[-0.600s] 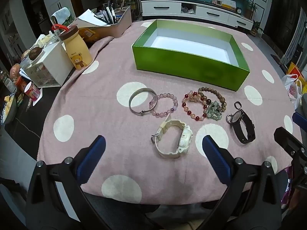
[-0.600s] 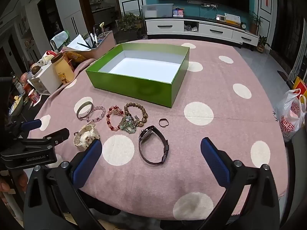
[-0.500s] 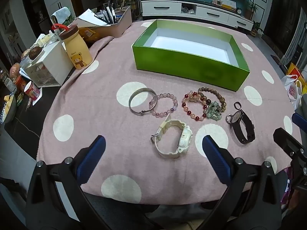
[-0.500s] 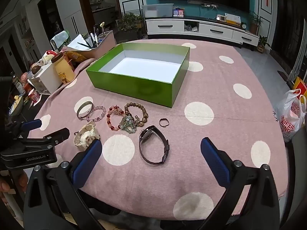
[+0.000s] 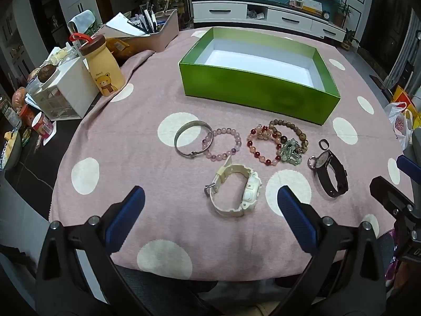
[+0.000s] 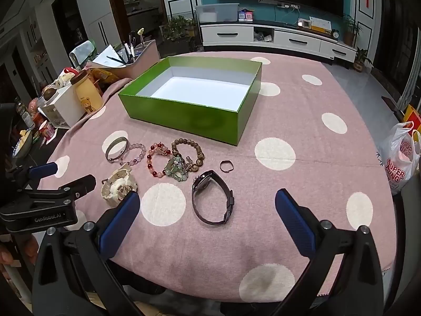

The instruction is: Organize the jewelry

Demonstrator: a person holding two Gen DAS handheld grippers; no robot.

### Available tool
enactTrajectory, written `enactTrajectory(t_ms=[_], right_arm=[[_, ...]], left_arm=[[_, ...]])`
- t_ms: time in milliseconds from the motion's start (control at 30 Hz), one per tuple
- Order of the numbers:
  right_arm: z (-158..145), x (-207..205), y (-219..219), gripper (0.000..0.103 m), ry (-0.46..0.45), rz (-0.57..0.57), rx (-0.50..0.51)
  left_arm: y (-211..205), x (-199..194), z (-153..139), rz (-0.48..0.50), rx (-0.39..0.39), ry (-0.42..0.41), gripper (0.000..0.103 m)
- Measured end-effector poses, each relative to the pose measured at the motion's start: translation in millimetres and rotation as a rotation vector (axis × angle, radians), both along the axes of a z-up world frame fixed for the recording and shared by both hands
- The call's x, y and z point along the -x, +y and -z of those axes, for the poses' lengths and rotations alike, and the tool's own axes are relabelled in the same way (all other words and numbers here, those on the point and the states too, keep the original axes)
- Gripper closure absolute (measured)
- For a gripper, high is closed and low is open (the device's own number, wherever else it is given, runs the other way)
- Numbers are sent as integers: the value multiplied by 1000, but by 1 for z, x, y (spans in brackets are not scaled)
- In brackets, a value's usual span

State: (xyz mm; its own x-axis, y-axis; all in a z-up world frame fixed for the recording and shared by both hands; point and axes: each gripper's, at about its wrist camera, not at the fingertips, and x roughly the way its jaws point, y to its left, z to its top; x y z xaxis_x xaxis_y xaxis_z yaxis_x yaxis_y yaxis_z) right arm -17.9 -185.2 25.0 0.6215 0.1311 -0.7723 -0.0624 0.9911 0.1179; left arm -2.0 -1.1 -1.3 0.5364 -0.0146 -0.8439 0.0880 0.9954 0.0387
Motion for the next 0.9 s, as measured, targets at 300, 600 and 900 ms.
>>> enactTrajectory(t_ms=[300,600,900], right_arm=[[-1,0,1,1,-1,-7,1],[-3,1,3,1,-6,-9,1],[-4,1,4,1,-7,-14,-2]], left_arm=[[-1,0,0,1,1,-1,2],[-1,0,-2,8,2,-5,2],[-1,0,-2,7,2,-6,2]])
